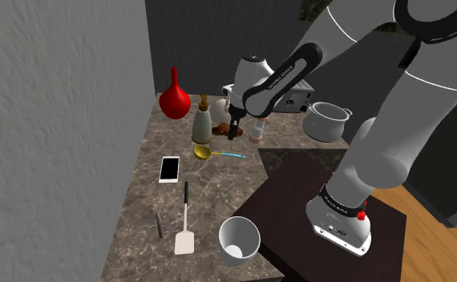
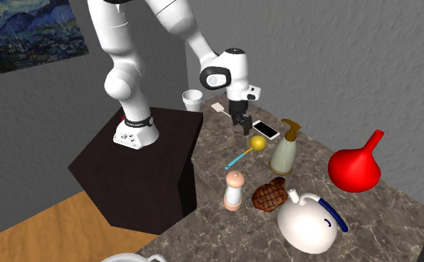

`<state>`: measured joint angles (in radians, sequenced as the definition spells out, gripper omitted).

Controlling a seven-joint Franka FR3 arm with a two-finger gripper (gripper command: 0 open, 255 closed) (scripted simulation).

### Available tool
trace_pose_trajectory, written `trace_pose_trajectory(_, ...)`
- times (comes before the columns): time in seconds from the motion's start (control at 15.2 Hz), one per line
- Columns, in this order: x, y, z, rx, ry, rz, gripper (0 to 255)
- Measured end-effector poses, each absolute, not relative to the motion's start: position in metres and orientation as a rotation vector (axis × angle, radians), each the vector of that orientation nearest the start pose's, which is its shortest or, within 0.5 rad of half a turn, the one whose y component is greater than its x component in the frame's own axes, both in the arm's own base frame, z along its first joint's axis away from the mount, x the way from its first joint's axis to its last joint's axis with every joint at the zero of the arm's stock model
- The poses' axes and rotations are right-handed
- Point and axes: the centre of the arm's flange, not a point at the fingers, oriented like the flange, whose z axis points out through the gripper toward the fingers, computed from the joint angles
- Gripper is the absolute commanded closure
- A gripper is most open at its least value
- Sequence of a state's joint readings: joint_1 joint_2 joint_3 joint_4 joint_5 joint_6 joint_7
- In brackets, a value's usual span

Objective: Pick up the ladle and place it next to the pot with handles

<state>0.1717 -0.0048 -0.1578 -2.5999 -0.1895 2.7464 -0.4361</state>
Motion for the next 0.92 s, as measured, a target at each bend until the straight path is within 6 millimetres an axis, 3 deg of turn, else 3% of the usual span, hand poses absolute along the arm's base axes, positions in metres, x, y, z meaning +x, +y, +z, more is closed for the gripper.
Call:
trace_pose_trajectory(0.59, 0.496, 0.037, 0.164, -2.987, -1.27, -0.222, 0)
trace_pose_trajectory(0.92, 0.502, 0.039, 0.13, -2.968, -1.312, -0.224, 0)
